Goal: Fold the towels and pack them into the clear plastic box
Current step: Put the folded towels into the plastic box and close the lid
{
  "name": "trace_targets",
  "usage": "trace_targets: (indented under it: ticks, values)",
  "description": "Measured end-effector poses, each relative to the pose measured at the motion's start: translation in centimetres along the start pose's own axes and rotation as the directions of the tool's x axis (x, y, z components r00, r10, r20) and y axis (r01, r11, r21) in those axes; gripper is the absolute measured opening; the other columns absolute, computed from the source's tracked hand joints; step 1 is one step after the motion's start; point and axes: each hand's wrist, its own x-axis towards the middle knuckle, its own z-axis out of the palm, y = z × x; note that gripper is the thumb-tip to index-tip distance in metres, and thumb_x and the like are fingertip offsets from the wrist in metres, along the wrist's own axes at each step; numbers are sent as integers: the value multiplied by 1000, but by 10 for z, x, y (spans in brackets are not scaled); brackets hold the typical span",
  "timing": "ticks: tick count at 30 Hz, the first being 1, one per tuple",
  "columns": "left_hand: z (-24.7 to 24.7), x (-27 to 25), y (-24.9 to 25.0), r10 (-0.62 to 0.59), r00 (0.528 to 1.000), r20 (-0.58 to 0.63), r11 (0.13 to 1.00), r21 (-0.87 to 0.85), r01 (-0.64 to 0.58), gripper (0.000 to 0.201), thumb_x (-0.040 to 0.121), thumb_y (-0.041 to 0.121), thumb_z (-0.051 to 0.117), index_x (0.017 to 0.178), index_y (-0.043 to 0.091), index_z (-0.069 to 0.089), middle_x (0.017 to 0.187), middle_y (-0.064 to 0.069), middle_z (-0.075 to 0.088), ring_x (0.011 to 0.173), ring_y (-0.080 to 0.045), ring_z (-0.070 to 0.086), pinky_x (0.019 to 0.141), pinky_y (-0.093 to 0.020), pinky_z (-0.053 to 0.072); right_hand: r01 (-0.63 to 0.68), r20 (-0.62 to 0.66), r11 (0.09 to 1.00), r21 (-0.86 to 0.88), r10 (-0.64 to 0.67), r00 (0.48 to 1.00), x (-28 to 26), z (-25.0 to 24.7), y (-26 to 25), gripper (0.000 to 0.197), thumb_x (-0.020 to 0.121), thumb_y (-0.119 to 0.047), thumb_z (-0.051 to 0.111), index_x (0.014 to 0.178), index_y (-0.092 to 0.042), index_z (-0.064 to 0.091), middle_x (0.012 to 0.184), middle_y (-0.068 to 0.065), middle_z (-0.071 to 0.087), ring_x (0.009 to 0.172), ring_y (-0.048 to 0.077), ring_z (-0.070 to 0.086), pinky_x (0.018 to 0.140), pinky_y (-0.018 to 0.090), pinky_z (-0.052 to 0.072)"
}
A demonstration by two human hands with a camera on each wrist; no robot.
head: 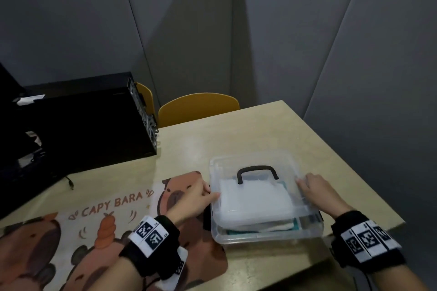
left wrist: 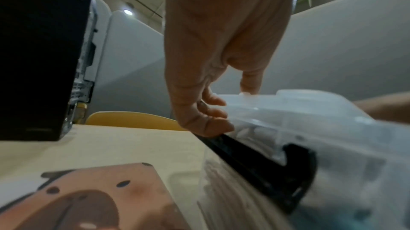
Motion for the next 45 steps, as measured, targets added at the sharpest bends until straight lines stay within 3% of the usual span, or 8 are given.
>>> trace_targets:
  ticks: [10, 14, 20, 24, 28, 34, 37, 45]
  values:
    - [4, -2, 2, -2, 1000, 13, 988, -151, 4, 23, 88, 24, 60, 69, 19, 50, 60, 8, 61, 66, -15, 49, 61, -25, 37, -58, 229, 952, -300, 132, 964, -17, -30, -11, 36, 91, -38, 54, 66, -13, 46, 63, -2, 45, 55, 11, 41, 51, 23, 30]
    - [1, 6, -6, -45, 994, 103, 999, -23, 47, 21, 82, 36, 66, 77, 18, 56, 89, 4, 49, 89, -11, 51, 87, -36, 50, -63, 314, 955, -291, 157, 936, -20, -36, -12, 33, 88, -38, 58, 94, -5, 60, 75, 1, 54, 63, 12, 46, 54, 22, 34]
    - [11, 5, -25, -121, 975, 185, 992, 59, 112, 61, 66, 51, 68, 111, 14, 50, 132, 0, 28, 129, -19, 30, 113, -38, 26, -133, 380, 975, -178, 192, 905, -21, -29, 2, 51, 79, -31, 71, 119, -3, 58, 112, 8, 64, 86, 18, 55, 67, 25, 42]
    - [14, 12, -20, -165, 986, 36, 971, -169, 169, 104, 56, 49, 73, 137, 21, 14, 136, 1, 21, 133, -24, 26, 112, -45, 29, -302, 217, 928, 220, 256, 942, -8, -16, 5, 90, 77, -49, 68, 145, -10, 24, 145, 16, 37, 120, 33, 48, 89, 41, 46]
    - [10, 37, -7, -238, 970, 44, 893, -383, 237, 120, 61, 39, 85, 146, 13, 5, 146, -16, 35, 122, -32, 50, 100, -47, 44, -323, 216, 824, 465, 248, 944, 12, -2, -3, 73, 74, -64, 60, 108, 1, 58, 117, 19, 63, 89, 28, 63, 68, 31, 46]
    - [13, 56, 21, -96, 937, -335, 987, -152, 47, 73, 86, 19, 63, 143, 6, 19, 136, -17, 46, 123, -34, 47, 97, -38, 42, -175, -143, 965, 194, 205, 968, 29, -4, -32, 57, 85, -53, 54, 105, 0, 58, 115, 21, 61, 100, 36, 59, 76, 35, 45]
    - [28, 46, 4, -58, 940, -336, 973, -229, -22, 80, 80, 31, 69, 143, 12, 24, 143, -5, 40, 130, -25, 41, 107, -46, 37, -134, -62, 969, 206, 149, 987, 23, 9, -34, 70, 89, -53, 48, 134, -2, 32, 131, 22, 49, 116, 36, 52, 88, 39, 43]
    - [31, 56, -2, -77, 958, -278, 965, -261, 2, 86, 80, 30, 69, 145, 13, 15, 144, -12, 40, 127, -30, 46, 103, -50, 42, -135, -135, 988, 72, 144, 980, 22, 17, -40, 84, 82, -63, 50, 136, -5, 24, 133, 19, 47, 117, 39, 50, 91, 40, 42]
